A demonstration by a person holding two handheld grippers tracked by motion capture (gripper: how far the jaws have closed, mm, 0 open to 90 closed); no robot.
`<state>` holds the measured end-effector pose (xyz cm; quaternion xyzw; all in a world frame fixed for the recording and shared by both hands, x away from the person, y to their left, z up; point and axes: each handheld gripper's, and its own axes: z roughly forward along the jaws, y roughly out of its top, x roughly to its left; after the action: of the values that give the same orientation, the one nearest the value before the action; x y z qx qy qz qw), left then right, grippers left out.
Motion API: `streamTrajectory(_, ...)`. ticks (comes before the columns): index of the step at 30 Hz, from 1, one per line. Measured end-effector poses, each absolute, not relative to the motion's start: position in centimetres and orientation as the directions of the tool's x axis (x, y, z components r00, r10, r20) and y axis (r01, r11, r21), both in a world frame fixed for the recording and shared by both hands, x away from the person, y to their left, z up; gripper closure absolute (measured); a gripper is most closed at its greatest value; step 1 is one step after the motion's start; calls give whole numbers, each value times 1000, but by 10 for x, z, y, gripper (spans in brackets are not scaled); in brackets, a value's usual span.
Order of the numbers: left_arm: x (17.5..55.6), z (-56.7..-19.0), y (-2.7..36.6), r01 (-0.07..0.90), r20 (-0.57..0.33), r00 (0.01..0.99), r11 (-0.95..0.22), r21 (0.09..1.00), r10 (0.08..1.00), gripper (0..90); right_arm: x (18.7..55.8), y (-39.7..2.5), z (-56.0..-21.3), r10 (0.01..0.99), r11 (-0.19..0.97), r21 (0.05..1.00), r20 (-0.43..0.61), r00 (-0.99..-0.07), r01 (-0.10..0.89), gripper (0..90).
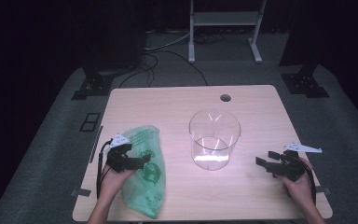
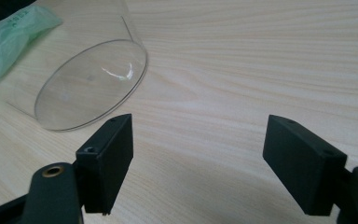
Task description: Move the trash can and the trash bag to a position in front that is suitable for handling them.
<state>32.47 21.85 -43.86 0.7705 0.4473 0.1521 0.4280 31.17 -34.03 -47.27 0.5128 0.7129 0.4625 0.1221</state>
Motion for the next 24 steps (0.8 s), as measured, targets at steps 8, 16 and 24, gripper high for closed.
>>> streamTrajectory(8, 283, -450, 234, 558, -131, 585, -279, 782, 801, 41, 311, -340, -471, 845, 42, 787, 301, -443, 616, 238)
streamTrajectory(16, 249, -462, 228, 541, -84, 648, -380, 750, 757, 41, 310, -343, -469, 844, 19, 794, 313, -435, 608, 238)
streamTrajectory(24, 252, -477, 208, 545, -61, 665, -429, 720, 744, 42, 309, -344, -466, 844, 10, 803, 312, -436, 595, 238)
